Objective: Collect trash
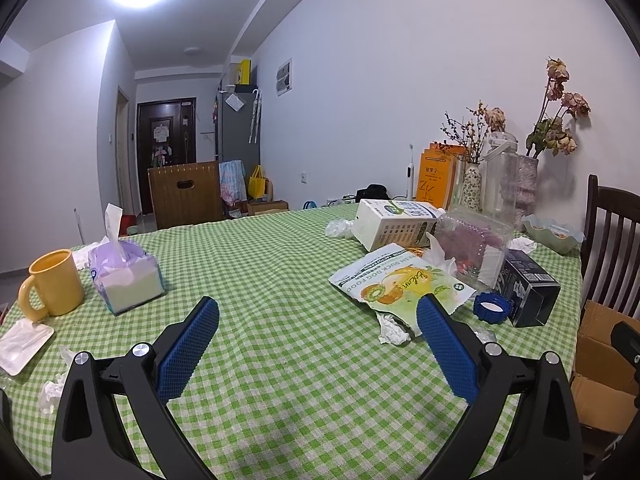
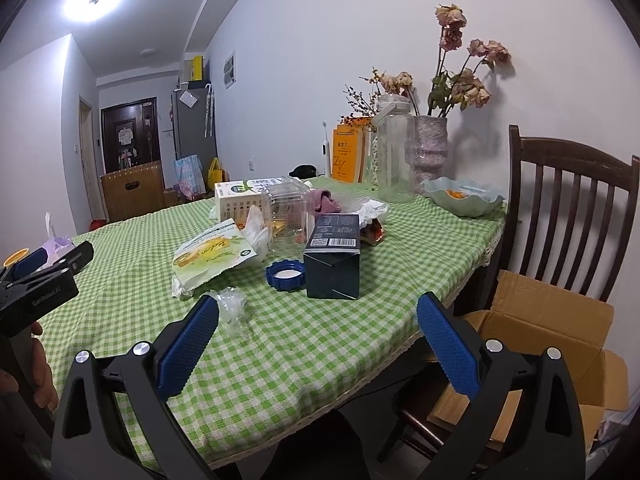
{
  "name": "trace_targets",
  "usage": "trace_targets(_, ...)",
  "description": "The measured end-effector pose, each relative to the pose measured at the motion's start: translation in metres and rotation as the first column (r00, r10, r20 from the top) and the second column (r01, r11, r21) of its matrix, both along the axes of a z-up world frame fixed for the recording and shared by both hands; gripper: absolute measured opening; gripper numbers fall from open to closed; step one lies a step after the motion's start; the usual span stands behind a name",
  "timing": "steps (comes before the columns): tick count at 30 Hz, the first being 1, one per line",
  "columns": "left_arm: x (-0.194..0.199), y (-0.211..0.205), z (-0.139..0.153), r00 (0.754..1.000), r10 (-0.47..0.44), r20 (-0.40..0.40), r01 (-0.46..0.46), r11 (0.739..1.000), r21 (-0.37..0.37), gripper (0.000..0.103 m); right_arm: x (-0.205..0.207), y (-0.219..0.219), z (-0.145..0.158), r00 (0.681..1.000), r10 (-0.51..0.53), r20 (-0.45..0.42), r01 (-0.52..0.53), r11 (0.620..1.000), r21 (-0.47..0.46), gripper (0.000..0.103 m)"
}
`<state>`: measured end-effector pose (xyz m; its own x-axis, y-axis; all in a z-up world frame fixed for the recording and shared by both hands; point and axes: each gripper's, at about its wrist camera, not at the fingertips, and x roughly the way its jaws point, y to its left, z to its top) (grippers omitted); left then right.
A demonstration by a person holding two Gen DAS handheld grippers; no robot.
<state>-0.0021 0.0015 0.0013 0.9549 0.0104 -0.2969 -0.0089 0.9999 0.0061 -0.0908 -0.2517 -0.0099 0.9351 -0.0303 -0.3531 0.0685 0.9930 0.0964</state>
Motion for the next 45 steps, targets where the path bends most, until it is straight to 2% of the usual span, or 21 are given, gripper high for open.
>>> trace_targets(6, 0.002, 0.002, -0.001, 1.000, 0.008, -0.008, -0.008, 1.000, -0.012, 0.096, 0.004, -0.001, -0.004, 1.000, -0.002, -0.019, 0.002, 1.000, -0.006, 0.095)
trace_targets(11, 0.002, -0.002, -0.001, 1.000, -0.006, -0.013, 0.006, 1.000, -0.001, 0.096, 0.012, 0.004, -0.012, 0.998, 0.047, -0.037, -0.047, 0.999, -0.014, 0.095)
trace_targets(15, 0.010, -0.011, -0.004, 0.995, -0.068, -0.076, 0.070, 0.997, 0.020, 0.096, 0.029, 0.008, -0.017, 0.994, 0.082, -0.070, -0.085, 0.995, -0.042, 0.095)
trace_targets(19, 0.032, -0.031, -0.008, 0.972, -0.144, -0.184, 0.161, 0.984, 0.081, 0.096, 0.058, 0.009, -0.018, 0.990, 0.095, -0.102, -0.101, 0.993, -0.056, 0.095)
trace_targets(23, 0.053, -0.053, -0.005, 0.964, -0.176, -0.197, 0.206, 0.968, 0.144, 0.096, 0.082, -0.005, -0.019, 0.987, 0.141, -0.077, -0.140, 0.990, 0.023, 0.095)
trace_targets(26, 0.072, -0.072, -0.004, 0.951, -0.218, -0.219, 0.259, 0.949, 0.179, 0.096, 0.101, -0.008, -0.022, 0.979, 0.148, -0.141, -0.151, 0.989, -0.008, 0.095)
trace_targets(27, 0.079, -0.077, -0.006, 0.946, -0.221, -0.236, 0.268, 0.944, 0.193, 0.096, 0.105, -0.010, -0.023, 0.970, 0.182, -0.164, -0.184, 0.983, 0.002, 0.095)
trace_targets(28, 0.088, -0.082, -0.007, 0.942, -0.218, -0.257, 0.273, 0.941, 0.202, 0.096, 0.108, -0.014, -0.022, 0.955, 0.254, -0.155, -0.248, 0.967, 0.061, 0.095)
trace_targets(31, 0.109, -0.076, -0.010, 0.931, -0.202, -0.303, 0.262, 0.950, 0.171, 0.096, 0.114, -0.019, -0.016, 0.928, 0.348, -0.134, -0.320, 0.927, 0.194, 0.095)
trace_targets(33, 0.122, -0.062, -0.012, 0.933, -0.154, -0.326, 0.211, 0.967, 0.144, 0.096, 0.121, -0.009, -0.014, 0.902, 0.408, -0.141, -0.368, 0.898, 0.243, 0.095)
trace_targets(37, 0.144, -0.024, -0.014, 0.925, -0.078, -0.373, 0.099, 0.994, 0.039, 0.096, 0.141, 0.019, -0.021, 0.861, 0.477, -0.179, -0.412, 0.858, 0.307, 0.095)
trace_targets(40, 0.152, 0.006, -0.018, 0.911, -0.031, -0.411, 0.026, 1.000, -0.017, 0.096, 0.161, 0.040, -0.028, 0.844, 0.484, -0.230, -0.397, 0.854, 0.337, 0.094)
trace_targets(42, 0.152, 0.022, -0.017, 0.909, -0.014, -0.417, -0.005, 0.999, -0.046, 0.095, 0.175, 0.049, -0.031, 0.838, 0.484, -0.253, -0.380, 0.850, 0.366, 0.064)
trace_targets(45, 0.151, 0.040, -0.014, 0.904, -0.011, -0.427, -0.021, 0.997, -0.069, 0.095, 0.199, 0.053, -0.040, 0.836, 0.469, -0.286, -0.319, 0.839, 0.441, 0.062)
